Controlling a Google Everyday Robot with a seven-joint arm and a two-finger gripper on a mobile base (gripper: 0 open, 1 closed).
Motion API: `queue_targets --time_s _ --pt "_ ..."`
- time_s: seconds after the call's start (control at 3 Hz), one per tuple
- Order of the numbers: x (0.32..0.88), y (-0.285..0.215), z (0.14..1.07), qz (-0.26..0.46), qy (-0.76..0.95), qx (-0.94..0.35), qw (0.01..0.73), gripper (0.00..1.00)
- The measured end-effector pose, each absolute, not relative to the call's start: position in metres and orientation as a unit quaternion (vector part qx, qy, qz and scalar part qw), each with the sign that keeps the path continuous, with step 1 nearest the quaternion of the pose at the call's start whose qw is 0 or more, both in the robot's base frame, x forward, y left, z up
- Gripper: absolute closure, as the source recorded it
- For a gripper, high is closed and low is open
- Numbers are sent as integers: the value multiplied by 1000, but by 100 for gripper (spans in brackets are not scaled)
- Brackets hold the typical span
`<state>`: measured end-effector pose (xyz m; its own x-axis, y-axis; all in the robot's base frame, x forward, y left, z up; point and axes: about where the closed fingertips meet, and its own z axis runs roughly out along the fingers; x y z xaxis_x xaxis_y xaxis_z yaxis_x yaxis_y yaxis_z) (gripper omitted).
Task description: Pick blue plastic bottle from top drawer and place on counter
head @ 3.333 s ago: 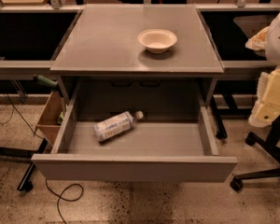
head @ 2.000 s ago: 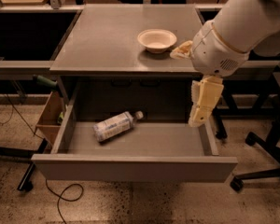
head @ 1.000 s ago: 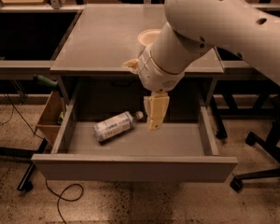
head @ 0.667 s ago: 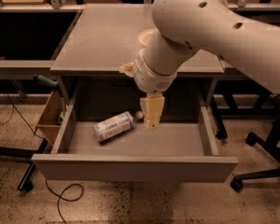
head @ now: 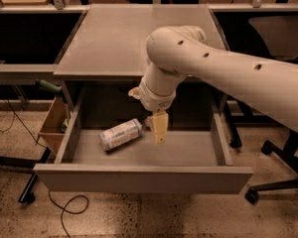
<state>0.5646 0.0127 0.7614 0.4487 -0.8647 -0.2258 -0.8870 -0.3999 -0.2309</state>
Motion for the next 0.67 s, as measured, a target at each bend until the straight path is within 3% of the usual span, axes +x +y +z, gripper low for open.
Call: queue_targets --time_s 0.67 --pt "605 42 699 30 516 -849 109 0"
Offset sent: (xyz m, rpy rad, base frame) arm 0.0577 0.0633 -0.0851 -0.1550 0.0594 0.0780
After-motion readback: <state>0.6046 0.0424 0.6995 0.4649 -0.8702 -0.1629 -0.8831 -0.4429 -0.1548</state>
